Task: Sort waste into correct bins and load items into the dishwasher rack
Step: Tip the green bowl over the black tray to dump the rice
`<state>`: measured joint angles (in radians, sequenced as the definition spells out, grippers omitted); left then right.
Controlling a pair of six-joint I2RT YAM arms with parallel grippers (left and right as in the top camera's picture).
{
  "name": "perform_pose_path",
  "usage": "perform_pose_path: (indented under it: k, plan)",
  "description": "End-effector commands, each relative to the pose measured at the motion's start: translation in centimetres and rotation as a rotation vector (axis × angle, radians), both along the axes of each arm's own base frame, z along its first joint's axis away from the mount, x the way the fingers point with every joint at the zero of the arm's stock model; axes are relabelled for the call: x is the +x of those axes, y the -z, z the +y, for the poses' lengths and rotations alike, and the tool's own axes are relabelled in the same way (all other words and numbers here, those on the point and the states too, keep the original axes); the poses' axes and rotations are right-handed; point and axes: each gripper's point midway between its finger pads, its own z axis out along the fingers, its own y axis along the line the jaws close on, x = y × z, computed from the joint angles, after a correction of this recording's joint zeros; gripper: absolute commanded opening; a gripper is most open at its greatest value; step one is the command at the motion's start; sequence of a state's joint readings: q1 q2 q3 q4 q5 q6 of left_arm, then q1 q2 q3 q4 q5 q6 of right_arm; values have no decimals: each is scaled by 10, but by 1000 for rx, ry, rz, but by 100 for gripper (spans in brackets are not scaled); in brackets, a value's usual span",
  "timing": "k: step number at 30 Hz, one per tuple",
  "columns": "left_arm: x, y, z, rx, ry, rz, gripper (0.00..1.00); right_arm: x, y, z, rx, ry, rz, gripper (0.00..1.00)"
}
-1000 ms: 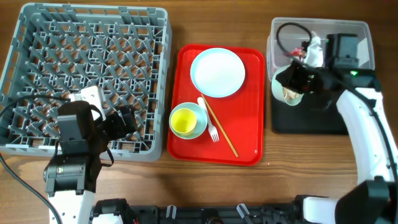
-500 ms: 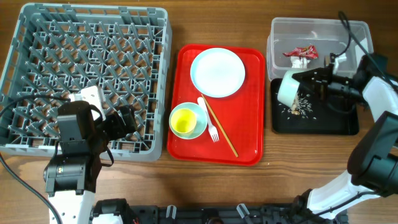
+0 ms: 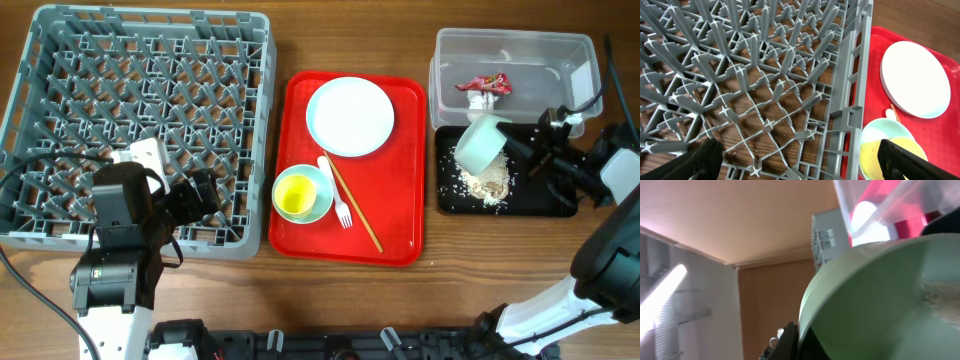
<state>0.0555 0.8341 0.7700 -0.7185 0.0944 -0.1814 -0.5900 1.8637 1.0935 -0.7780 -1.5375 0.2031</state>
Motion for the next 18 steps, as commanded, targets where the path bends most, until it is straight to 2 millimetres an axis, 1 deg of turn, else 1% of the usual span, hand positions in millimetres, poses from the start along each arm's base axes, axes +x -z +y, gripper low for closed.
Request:
perform_pose_path:
  k: [1,9,12,18]
  plan:
    - [3,-9,0,-9,-6,-23,100,0,-7,1,69,-3,-49,4]
    - [3,-9,0,-9,-6,-23,100,1,-7,0,52,-4,-74,4]
    - [3,-9,0,-9,-6,-24,100,3,-1,-1,16,-5,-63,4]
    - [3,-9,0,-9,-6,-23,100,3,-1,-1,11,-6,-71,4]
